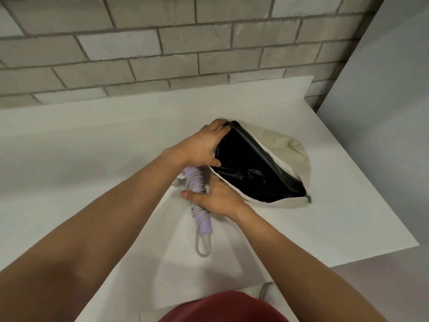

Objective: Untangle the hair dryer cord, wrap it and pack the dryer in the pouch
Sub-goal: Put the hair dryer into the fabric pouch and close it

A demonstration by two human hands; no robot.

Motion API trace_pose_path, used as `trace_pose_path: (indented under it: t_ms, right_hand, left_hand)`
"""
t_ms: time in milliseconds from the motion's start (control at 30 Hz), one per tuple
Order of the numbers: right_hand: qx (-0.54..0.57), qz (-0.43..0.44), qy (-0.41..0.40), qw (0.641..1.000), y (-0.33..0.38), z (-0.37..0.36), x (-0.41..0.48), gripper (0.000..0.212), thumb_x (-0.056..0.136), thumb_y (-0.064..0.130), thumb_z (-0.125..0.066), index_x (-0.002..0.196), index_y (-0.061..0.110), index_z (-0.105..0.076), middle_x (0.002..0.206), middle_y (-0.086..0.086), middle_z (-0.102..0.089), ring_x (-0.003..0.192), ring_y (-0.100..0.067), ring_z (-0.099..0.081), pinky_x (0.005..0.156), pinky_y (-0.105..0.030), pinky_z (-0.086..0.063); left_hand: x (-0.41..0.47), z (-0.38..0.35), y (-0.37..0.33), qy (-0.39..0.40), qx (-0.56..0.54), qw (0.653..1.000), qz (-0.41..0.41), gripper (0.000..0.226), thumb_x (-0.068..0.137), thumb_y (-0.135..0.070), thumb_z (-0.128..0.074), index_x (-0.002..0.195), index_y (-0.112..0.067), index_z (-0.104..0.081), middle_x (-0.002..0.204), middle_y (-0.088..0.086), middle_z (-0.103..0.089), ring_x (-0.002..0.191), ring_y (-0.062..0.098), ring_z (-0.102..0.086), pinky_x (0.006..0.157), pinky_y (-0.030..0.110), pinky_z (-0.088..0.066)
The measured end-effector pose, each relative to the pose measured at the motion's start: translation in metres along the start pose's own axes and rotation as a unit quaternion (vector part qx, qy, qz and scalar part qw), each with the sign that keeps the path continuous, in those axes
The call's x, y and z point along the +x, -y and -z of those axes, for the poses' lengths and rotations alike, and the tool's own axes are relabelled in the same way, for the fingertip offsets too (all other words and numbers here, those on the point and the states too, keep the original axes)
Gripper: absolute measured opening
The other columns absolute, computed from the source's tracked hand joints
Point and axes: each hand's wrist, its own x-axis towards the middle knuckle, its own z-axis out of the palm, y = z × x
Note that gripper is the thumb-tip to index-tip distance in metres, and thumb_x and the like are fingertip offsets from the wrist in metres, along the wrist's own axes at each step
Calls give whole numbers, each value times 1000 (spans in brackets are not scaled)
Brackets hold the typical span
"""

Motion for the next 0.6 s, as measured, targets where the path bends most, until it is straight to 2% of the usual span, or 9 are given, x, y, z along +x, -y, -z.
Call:
trace_pose_path:
  t_ms: [33,100,133,233,333,400,467,533,600]
  right_hand:
    - [2,-7,-2,1000,2,-5,6,56,83,58,-79,124,62,-41,129,21,-52,121,-7,-56,92,-26,-43]
    - [-26,-31,-15,999,2,-16,17,82,78,55,-83,145,38,-40,135,13,-56,123,-13,-58,98,-30,-47]
    - [-37,-46,-25,998,-1,-20,22,88,77,52,-82,150,32,-37,135,9,-59,123,-17,-60,99,-33,-50]
    - [12,-73,-36,997,-7,-20,21,71,75,40,-77,139,33,-48,118,10,-65,108,-18,-65,91,-36,-56]
    - [60,-86,-27,994,-16,-9,10,41,74,31,-78,112,30,-61,99,10,-69,85,-8,-68,68,-26,-54]
    - [89,-86,-13,992,-25,-3,0,38,76,24,-79,109,28,-62,94,9,-70,75,-4,-67,65,-23,-55]
    - [114,-88,0,990,-30,3,-11,41,77,19,-81,112,26,-60,93,10,-67,71,2,-65,69,-20,-56]
    - [133,-89,9,987,-33,7,-21,42,79,16,-81,113,24,-59,92,10,-65,64,7,-63,65,-15,-53]
    - [143,-95,20,985,-35,11,-30,40,79,16,-81,110,26,-59,93,9,-67,65,4,-63,67,-17,-52]
  left_hand:
    - [0,-1,1,0,4,1000,-5,108,70,-18,-89,158,-4,-29,164,16,-22,144,38,-36,120,40,-33]
    - [0,-2,5,0,14,1000,-13,107,70,-18,-89,158,-6,-28,164,16,-22,142,39,-37,119,42,-35]
    - [0,-3,7,2,18,1000,-15,107,70,-18,-88,158,-6,-28,164,15,-22,140,40,-39,117,43,-37]
    - [2,-3,13,2,24,999,-24,105,71,-17,-87,158,-9,-29,164,14,-23,136,41,-42,113,48,-41]
    - [8,1,16,0,23,999,-30,103,73,-17,-86,158,-10,-29,164,11,-21,137,39,-41,114,46,-40]
    - [13,3,17,5,20,999,-28,103,74,-17,-85,159,-11,-27,165,10,-19,138,38,-39,114,45,-40]
    - [18,4,18,14,20,999,-24,104,74,-18,-85,160,-12,-25,166,10,-17,140,37,-38,115,45,-40]
    - [21,5,18,22,22,999,-24,105,75,-19,-85,160,-12,-23,166,10,-16,141,37,-37,115,46,-40]
    - [21,5,18,19,19,999,-19,105,75,-19,-85,160,-12,-24,165,10,-18,141,37,-37,114,45,-40]
